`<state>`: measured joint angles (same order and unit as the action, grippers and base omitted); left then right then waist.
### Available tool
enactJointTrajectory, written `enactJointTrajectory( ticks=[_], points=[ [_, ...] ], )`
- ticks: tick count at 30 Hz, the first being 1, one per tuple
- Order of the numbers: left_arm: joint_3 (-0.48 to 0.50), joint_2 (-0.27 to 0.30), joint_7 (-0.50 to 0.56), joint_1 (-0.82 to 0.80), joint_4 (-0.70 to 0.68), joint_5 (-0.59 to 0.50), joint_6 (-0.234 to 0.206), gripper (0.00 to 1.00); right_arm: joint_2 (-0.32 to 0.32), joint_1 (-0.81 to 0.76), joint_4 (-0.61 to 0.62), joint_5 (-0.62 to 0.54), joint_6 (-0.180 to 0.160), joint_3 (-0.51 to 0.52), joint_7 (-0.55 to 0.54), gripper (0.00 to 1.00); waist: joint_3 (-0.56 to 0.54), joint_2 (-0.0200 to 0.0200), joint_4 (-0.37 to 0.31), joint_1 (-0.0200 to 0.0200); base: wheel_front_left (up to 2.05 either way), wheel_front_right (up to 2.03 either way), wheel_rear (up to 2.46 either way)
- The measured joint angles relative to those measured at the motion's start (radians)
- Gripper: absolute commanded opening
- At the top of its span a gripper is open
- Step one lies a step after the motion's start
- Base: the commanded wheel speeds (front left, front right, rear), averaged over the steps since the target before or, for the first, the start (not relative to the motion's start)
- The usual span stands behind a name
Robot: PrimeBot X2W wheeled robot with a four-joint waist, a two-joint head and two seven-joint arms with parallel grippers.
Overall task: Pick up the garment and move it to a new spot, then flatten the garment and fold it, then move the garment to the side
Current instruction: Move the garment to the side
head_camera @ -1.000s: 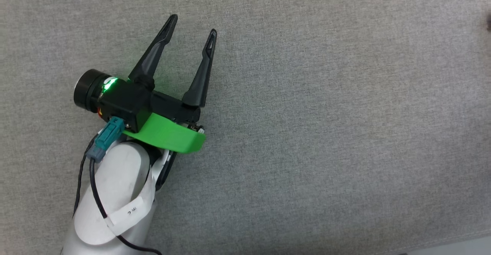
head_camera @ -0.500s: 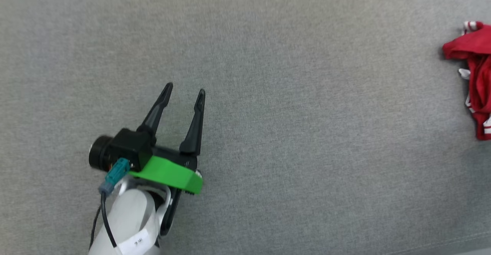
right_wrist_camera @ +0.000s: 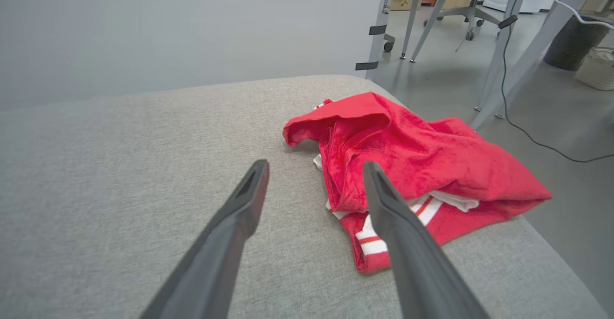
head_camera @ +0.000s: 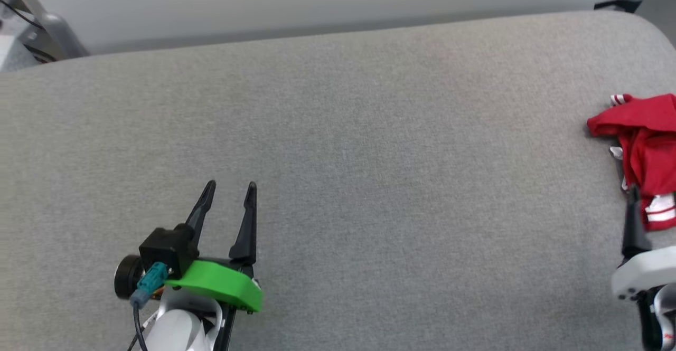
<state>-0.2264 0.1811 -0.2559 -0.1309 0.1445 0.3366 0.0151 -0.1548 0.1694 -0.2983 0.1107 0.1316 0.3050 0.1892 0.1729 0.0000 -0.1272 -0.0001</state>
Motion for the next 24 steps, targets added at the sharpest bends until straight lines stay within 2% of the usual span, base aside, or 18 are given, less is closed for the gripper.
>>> enactJointTrajectory(
  ticks=[6,15,24],
  points=[
    [0.019,0.000,0.000,0.043,0.024,0.009,-0.017,1.00,0.056,-0.120,0.187,0.026,0.000,-0.098,-0.068,1.00,-0.064,0.0000,0.047,0.0000,0.00,0.00,0.00],
    [0.044,0.011,0.000,0.090,0.041,0.012,-0.025,1.00,0.063,-0.196,0.351,0.061,0.000,-0.206,-0.115,1.00,-0.137,0.0000,0.111,0.0000,0.00,0.00,0.00],
    [0.041,0.022,0.000,0.119,0.044,0.012,-0.025,1.00,0.087,-0.294,0.467,0.058,0.000,-0.224,-0.168,1.00,-0.201,0.0000,0.144,0.0000,0.00,0.00,0.00]
  ],
)
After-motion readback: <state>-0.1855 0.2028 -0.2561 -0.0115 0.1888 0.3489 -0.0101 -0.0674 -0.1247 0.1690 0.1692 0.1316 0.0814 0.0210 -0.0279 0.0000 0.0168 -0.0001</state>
